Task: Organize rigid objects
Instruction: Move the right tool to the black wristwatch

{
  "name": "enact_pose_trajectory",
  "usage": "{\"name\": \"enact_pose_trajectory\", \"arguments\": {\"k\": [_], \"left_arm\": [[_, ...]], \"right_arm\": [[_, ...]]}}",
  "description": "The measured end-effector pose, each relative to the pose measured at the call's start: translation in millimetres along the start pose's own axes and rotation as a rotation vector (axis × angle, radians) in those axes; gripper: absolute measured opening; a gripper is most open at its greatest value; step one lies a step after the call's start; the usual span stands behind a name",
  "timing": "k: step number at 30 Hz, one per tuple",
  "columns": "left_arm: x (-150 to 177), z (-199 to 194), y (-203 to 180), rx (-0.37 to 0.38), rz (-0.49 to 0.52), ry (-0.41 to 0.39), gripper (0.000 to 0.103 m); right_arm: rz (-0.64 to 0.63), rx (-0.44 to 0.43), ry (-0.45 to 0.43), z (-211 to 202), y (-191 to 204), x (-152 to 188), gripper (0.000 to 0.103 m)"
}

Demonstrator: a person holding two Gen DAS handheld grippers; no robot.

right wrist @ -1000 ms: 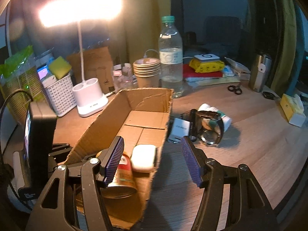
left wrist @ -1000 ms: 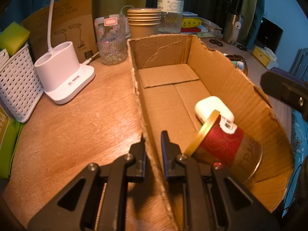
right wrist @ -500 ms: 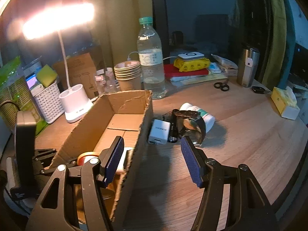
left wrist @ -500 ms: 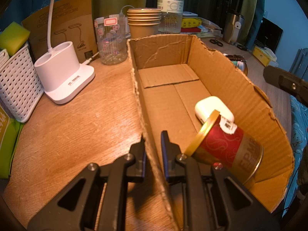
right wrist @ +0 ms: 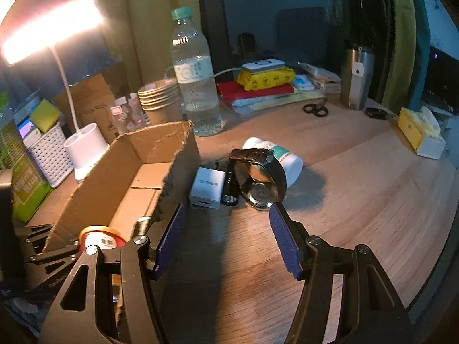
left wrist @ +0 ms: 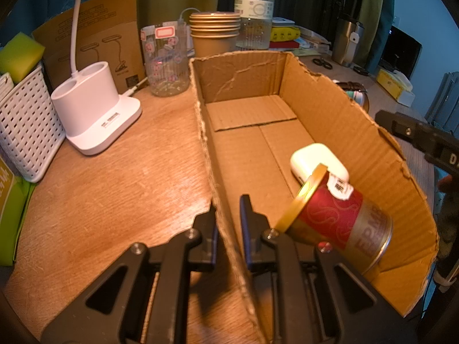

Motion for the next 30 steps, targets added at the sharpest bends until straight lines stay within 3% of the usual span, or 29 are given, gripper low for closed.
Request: {"name": "enact_pose_trajectory", "arguments": {"k": [30], "left_arm": [[0, 0, 0, 0.0, 0.0, 0.0, 0.014]], "right_arm": [[0.047, 0.068, 0.101, 72, -31, -13, 0.065]]}}
Point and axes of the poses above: each gripper's, at about its wrist camera, not at the fingertips, and z roughly the way its jaws point, y to its left, x to its underside, the point moved 10 cm from there along z, roughly the way its jaws point, and after that the axes turned 3 degrees about x, right-handed, at the moved point
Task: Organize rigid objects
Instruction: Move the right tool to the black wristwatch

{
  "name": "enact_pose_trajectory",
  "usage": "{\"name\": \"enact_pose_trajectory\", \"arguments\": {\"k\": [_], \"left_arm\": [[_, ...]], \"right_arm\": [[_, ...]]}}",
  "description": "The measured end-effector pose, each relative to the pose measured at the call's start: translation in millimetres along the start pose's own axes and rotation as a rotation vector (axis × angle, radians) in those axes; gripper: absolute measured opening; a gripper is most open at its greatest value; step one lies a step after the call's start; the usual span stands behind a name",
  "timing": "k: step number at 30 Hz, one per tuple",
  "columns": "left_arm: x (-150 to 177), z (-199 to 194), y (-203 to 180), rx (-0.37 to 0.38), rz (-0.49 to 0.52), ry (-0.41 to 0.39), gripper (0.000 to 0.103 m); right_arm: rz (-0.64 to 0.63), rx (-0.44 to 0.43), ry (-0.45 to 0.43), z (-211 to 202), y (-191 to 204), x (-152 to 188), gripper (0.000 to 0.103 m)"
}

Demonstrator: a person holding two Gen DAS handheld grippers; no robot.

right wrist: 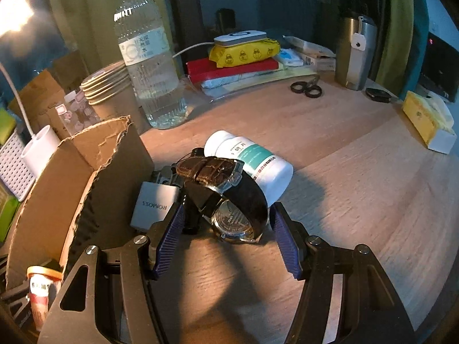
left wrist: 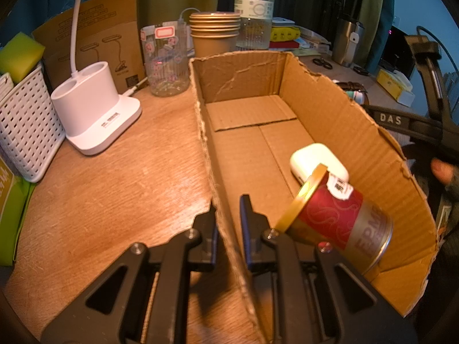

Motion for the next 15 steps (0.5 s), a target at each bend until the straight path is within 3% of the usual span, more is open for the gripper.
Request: {"name": "enact_pose_trajectory", "arguments": {"k": [15], "left_arm": [[0, 0, 0, 0.001, -0.002, 0.0, 0.014]], "right_arm": [[0.087, 0.026, 0.011, 13, -14, -4, 0.065]]}}
Point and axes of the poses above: each gripper's, at about its wrist camera, not at the fingertips, and z roughly the way its jaws point, y to its left, x to its underside, the point moved 10 cm from there along z, roughly the way its jaws point, and after that the axes turned 3 degrees about x, right-handed, at the moved point
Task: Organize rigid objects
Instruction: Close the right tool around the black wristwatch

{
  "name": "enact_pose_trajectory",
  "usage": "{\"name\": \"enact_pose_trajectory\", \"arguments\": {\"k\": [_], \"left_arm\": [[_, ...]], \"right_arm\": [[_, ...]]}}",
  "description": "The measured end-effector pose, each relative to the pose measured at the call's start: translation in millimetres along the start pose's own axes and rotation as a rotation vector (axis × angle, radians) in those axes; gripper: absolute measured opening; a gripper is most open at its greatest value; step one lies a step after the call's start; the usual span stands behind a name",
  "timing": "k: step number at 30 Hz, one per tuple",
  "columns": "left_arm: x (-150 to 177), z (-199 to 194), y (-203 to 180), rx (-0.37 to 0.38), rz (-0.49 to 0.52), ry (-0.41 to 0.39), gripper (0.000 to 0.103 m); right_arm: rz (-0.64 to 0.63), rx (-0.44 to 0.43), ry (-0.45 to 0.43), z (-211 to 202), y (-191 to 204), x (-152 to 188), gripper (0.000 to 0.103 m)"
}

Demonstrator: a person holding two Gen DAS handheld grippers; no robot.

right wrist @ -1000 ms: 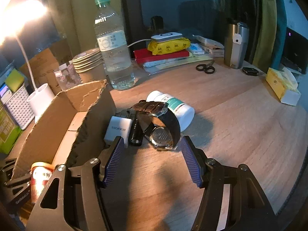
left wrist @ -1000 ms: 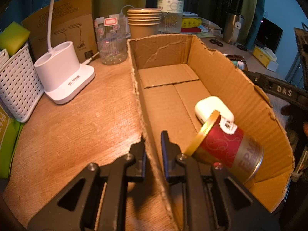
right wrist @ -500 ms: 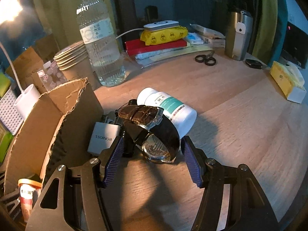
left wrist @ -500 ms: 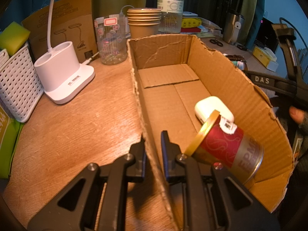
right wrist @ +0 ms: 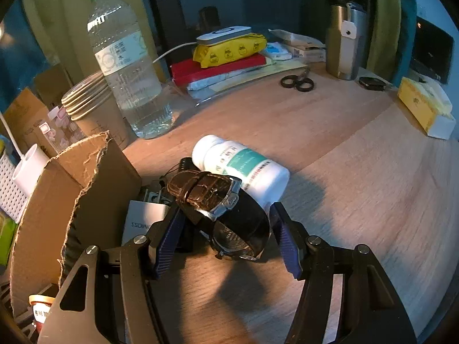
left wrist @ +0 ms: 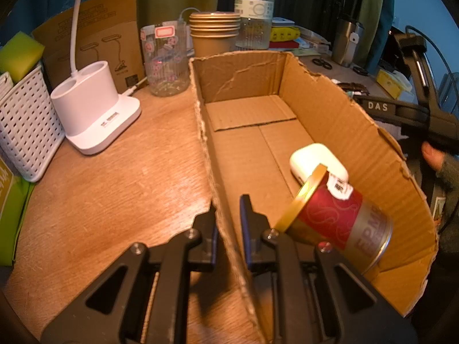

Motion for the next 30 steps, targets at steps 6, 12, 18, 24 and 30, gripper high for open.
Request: {"name": "enact_pose_trajectory", "arguments": {"k": [6, 12, 18, 24, 30], "left_arm": [[0, 0, 0, 0.0, 0.0, 0.0, 0.014], [0, 0, 0, 0.0, 0.0, 0.0, 0.014], [0, 0, 0, 0.0, 0.0, 0.0, 0.014], [0, 0, 0, 0.001, 0.0, 0.0, 0.014], [0, 0, -1, 0.002, 0.0, 0.0, 0.014]], "right_arm": [[0.008, 0.005, 0.001, -4, -12, 9, 0.065], [-0.009, 0.037, 0.013, -4, -17, 14, 0.065], [-0.087, 0.103, 0.041, 5, -10, 17, 0.065], [-0.074, 0.08, 0.034, 2, -14, 18, 0.059], [-0.047, 0.018, 0.026, -6, -16, 22, 0.059]]}}
Point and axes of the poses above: each gripper's, at about its wrist camera, not at the fingertips, and z roughly the way its jaws point, y to its left, x to its underside, the point moved 10 cm from there along z, roughly the way its jaws point, and after that the axes turned 3 degrees about x, right-handed, at the moved point
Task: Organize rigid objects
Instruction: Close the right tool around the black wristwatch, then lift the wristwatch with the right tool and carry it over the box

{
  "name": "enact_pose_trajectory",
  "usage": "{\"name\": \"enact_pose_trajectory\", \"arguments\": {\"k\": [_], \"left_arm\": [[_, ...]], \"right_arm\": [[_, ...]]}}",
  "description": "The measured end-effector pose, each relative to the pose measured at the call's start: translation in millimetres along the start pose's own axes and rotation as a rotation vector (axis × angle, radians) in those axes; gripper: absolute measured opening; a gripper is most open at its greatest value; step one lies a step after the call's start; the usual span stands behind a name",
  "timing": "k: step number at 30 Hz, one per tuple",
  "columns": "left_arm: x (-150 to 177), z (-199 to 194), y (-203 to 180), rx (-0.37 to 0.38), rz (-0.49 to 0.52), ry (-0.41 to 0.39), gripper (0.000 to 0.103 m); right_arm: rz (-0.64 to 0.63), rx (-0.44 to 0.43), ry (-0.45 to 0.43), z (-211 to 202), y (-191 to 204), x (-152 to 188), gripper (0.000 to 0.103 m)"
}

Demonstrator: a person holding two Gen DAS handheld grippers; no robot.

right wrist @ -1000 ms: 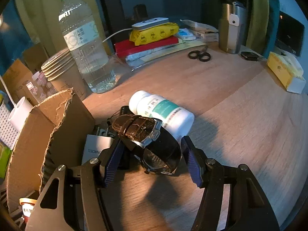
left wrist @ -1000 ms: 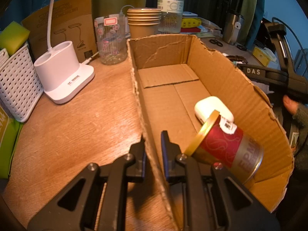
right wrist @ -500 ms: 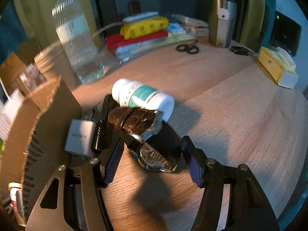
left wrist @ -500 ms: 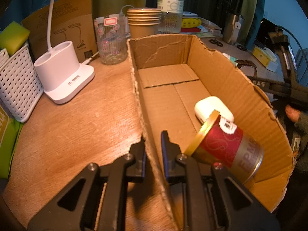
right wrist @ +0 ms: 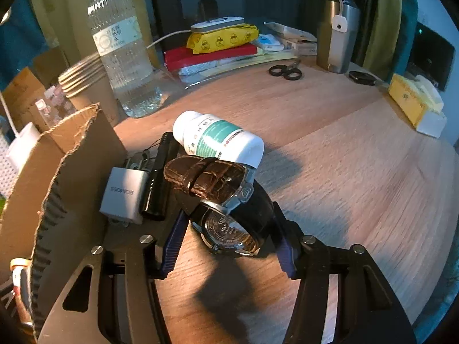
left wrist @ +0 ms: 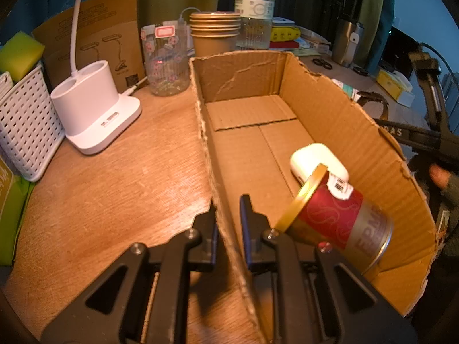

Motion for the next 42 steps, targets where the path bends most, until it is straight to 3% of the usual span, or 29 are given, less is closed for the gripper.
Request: {"name": "enact_pose_trajectory", "arguments": {"k": [16, 33, 42], "left_arm": [[0, 1, 0, -0.001, 0.0, -0.001, 0.014], [0, 1, 0, -0.001, 0.0, -0.001, 0.014], [0, 1, 0, -0.001, 0.0, -0.001, 0.014]], "right_arm": [[0.026, -0.065, -0.076, -34, -1, -5, 0.059], [-0.075, -0.191, -0.214, -110, 63, -18, 0.059], [-0.164, -0.258, -0.211, -121, 105, -8, 0.059]]}}
Point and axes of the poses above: each gripper's, at about its wrist camera, not at the fingertips, and z roughly the way its jaws point, y to its left, x to its underside, the point moved 10 cm from there along z, roughly the way its jaws point, and after that the axes turned 3 degrees about x, right-handed, at the moved point
